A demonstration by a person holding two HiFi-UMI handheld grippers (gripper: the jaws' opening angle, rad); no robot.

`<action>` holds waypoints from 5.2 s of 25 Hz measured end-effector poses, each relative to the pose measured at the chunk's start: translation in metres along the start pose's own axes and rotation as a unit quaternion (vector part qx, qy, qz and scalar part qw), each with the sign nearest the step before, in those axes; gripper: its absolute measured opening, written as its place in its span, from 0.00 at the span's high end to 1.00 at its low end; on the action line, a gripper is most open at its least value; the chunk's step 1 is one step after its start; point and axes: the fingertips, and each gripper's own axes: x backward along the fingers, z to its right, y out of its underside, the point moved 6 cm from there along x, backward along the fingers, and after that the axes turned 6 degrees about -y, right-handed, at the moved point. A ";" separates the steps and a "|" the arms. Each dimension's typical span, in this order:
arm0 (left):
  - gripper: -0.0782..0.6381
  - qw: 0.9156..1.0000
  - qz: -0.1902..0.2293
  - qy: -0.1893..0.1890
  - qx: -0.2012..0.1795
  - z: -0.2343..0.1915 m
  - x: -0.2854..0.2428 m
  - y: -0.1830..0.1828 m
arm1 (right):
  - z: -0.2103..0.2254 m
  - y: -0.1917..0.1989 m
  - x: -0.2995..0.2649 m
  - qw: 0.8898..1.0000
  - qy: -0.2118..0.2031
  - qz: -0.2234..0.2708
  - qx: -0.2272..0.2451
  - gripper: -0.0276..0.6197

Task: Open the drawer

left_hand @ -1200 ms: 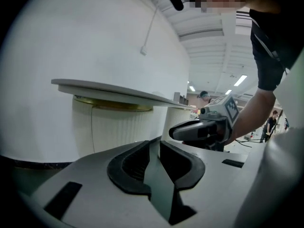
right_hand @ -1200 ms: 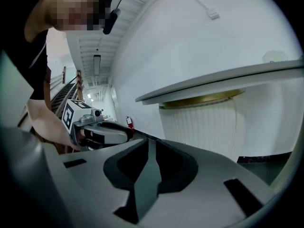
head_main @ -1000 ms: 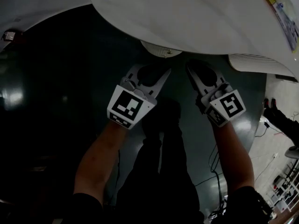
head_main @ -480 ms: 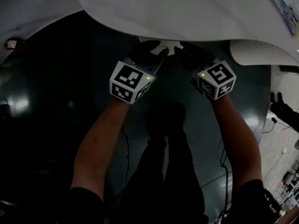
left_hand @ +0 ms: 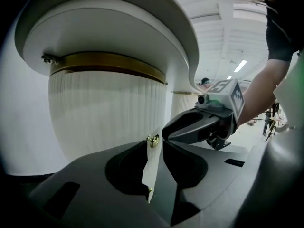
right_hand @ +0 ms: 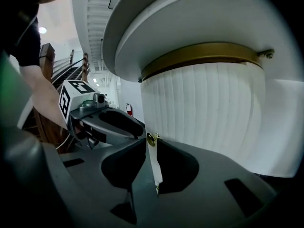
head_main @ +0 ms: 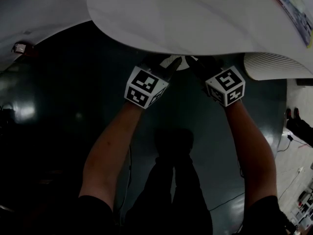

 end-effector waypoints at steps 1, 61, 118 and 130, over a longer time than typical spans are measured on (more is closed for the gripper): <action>0.73 1.000 -0.001 0.001 -0.001 0.000 -0.002 -0.001 | 0.001 -0.002 0.000 1.000 -0.004 -0.001 0.003 0.85; 0.84 0.997 -0.010 0.063 -0.044 0.036 0.020 0.015 | -0.034 0.066 0.031 0.996 -0.015 0.005 -0.088 0.89; 0.84 0.998 -0.022 0.066 -0.005 0.147 0.142 0.057 | -0.131 0.106 0.166 0.948 0.055 0.069 -0.306 0.89; 0.84 0.994 -0.015 0.041 0.101 0.204 0.251 -0.095 | -0.194 -0.036 0.263 0.950 0.065 0.099 -0.289 0.89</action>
